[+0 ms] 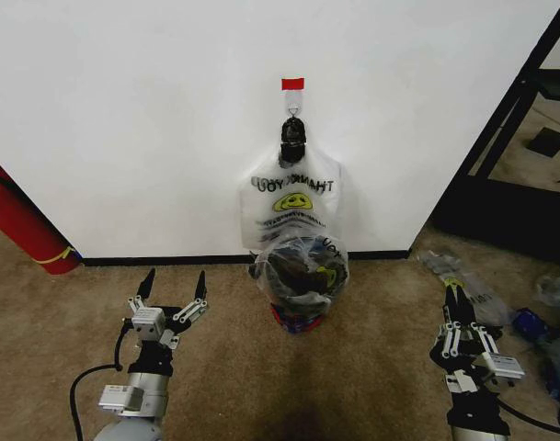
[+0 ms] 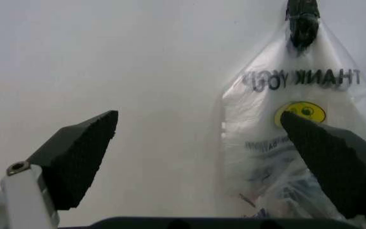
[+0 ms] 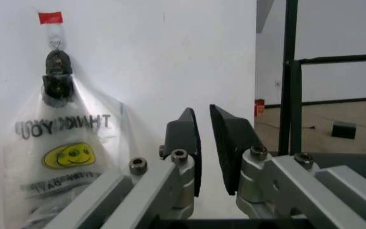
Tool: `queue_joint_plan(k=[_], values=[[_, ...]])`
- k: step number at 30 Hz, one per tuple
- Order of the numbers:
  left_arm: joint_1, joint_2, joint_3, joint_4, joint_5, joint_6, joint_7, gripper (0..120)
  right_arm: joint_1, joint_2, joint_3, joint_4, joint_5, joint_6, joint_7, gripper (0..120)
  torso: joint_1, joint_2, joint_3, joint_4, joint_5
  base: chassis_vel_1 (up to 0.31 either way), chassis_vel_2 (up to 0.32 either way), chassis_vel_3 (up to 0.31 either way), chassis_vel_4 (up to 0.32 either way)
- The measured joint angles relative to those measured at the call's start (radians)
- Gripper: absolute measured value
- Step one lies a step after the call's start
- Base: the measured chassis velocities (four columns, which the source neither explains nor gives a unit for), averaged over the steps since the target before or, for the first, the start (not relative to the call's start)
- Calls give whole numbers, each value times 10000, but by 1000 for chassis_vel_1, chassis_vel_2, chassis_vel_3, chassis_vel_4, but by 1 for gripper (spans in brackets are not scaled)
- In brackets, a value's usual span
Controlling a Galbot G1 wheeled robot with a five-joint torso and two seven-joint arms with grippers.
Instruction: Pick up the garbage bag from the wall and place it over the trash bin.
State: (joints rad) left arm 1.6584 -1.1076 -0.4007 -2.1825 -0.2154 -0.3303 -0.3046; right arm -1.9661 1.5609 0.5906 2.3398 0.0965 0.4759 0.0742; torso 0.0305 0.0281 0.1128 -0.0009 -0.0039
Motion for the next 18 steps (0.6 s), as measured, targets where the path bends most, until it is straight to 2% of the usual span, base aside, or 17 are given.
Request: queue_joint_plan(k=[18], values=[[0, 0, 0, 0, 0, 0, 0, 100, 0, 0, 0, 0, 0, -1, -1, 1, 0, 0, 0, 0, 0, 0, 0, 0, 0]])
